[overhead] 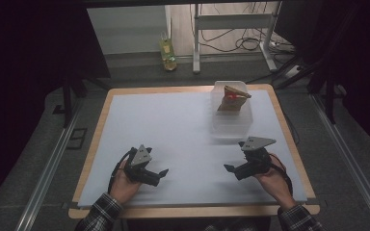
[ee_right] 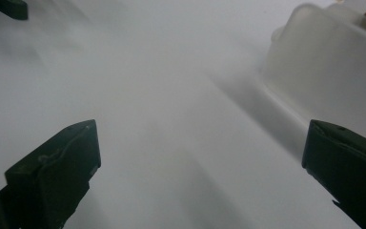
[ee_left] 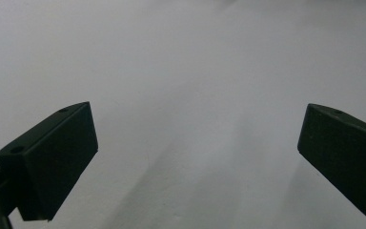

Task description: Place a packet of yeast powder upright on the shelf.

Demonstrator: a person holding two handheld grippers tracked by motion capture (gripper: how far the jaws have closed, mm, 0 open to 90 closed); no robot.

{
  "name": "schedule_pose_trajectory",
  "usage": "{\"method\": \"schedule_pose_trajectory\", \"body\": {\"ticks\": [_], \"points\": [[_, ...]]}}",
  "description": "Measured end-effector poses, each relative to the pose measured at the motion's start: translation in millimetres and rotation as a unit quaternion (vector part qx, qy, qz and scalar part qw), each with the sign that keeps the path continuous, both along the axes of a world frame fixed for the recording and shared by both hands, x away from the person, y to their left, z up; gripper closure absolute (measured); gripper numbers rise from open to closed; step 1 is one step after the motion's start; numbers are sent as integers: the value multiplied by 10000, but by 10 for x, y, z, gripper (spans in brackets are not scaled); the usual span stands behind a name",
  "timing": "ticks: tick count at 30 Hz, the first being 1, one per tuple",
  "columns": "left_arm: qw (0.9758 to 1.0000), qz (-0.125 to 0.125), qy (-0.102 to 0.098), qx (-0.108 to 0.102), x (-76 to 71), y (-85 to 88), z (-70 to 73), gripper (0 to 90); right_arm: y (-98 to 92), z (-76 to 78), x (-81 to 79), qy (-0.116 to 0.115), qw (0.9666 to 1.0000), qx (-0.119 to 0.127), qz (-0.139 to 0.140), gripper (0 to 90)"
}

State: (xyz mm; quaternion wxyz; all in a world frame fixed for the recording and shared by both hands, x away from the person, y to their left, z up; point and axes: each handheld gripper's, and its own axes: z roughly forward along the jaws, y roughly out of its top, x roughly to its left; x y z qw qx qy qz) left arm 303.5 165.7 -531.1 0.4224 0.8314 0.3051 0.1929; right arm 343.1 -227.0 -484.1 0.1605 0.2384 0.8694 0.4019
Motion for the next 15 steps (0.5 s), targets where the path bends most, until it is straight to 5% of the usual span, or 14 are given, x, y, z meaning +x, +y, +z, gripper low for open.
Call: {"method": "schedule_pose_trajectory", "body": {"ticks": [15], "points": [[9999,-51,52,136,10,-29,-34,0,-18,-156,75,137,9988,-351,-309,0]]}}
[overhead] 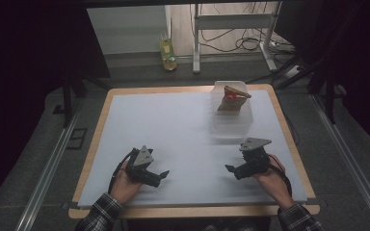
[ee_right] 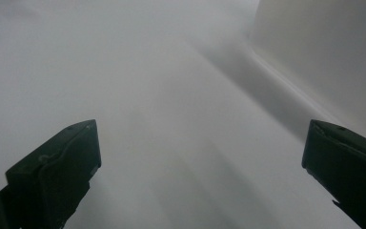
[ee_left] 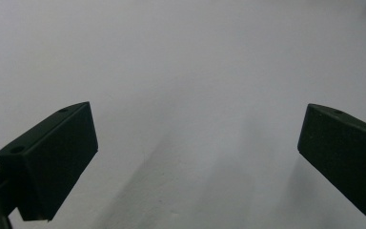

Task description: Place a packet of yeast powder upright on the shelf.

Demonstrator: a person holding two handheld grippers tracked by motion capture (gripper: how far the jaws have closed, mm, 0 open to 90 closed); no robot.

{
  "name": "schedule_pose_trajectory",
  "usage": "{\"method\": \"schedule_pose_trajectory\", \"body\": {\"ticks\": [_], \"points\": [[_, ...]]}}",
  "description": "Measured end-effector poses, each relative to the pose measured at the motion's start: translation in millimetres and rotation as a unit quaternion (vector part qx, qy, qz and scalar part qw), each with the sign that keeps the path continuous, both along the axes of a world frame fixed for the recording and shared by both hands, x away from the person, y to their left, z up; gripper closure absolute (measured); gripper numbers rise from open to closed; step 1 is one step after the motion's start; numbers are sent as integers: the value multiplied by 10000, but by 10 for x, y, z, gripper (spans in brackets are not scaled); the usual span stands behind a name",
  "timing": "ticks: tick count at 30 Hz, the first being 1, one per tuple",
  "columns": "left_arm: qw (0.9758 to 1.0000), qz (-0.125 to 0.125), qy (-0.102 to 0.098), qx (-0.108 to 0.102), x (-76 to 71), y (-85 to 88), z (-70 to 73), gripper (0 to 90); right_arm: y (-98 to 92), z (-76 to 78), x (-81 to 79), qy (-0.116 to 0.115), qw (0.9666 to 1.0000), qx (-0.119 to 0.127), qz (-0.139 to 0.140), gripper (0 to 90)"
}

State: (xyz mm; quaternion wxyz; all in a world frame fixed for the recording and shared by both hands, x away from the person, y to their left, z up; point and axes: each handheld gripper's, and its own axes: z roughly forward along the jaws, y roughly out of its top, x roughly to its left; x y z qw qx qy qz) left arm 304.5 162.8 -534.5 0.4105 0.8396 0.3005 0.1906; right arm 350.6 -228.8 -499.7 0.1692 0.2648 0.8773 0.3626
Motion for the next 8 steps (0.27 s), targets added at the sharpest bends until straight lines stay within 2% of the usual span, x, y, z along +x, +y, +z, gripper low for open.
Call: {"method": "schedule_pose_trajectory", "body": {"ticks": [8], "points": [[10000,18,-20,8,7,0,2,0,1,-3,5,2,10000,-29,27,0]]}}
